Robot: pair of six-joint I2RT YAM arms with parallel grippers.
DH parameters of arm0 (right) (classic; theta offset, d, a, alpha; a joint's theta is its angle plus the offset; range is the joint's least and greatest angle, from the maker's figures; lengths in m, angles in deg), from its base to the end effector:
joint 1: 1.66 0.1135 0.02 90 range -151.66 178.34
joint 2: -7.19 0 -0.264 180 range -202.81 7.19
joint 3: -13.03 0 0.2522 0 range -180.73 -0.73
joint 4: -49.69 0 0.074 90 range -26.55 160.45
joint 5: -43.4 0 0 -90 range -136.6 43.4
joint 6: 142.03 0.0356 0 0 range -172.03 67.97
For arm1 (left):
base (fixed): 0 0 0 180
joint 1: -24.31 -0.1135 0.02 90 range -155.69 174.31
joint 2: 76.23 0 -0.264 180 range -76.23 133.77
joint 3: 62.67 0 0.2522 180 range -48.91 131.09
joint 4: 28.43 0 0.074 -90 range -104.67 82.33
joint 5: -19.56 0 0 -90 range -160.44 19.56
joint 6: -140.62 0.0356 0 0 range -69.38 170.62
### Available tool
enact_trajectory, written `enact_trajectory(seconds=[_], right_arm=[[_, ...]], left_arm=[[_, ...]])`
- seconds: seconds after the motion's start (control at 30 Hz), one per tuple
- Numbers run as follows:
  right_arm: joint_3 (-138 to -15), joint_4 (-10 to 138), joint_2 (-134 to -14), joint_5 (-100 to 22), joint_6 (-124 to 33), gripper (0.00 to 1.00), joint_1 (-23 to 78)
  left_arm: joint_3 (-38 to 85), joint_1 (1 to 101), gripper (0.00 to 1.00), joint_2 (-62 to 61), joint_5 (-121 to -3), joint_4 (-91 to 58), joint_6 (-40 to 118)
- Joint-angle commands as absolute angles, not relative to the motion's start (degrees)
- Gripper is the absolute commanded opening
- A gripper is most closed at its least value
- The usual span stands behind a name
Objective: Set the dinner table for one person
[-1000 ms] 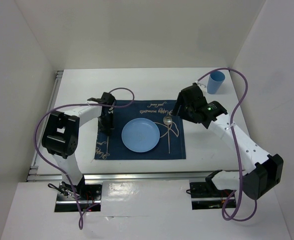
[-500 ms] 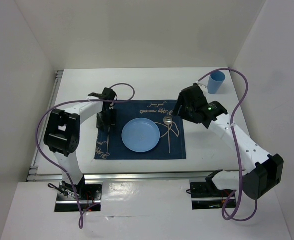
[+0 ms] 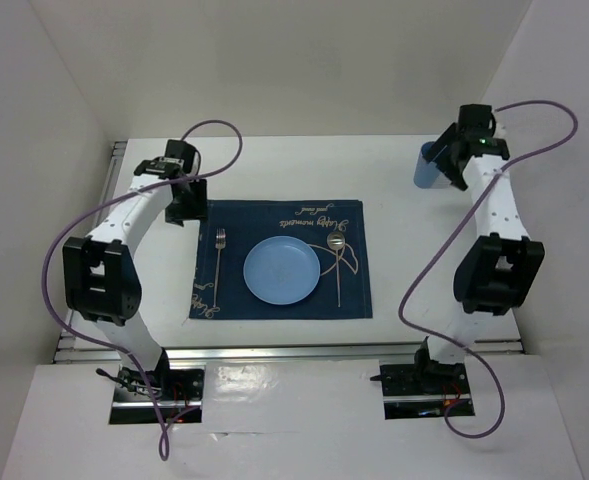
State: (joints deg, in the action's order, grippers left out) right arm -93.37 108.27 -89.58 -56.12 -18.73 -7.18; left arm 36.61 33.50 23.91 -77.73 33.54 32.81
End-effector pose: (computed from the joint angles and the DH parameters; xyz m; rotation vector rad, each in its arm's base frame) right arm 0.3691 -0.0416 0.3356 0.8712 2.2466 0.0218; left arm 0.3646 -0.0544 0.2723 -0.2400 2.6411 0.0147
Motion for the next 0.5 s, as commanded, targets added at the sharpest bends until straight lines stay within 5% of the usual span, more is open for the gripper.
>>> enact_trajectory(seconds=[0.0,0.2,0.47], right_arm=[[-104.85,106.60,-96.05,-56.35,-21.97,0.84,-11.14],[-125.24,110.91,-113.11,-57.92,-21.97,0.82,-13.96],[-126.86,108.21,-121.30,-56.97,-22.58,0.78,-15.20]], left_arm=[[35.30,30.56,0.63,20.81,-78.70,33.76,35.50],[30.65,27.04,0.62,17.91,-78.18,30.87,36.64],[30.63,25.37,0.62,17.72,-80.81,30.33,37.26]])
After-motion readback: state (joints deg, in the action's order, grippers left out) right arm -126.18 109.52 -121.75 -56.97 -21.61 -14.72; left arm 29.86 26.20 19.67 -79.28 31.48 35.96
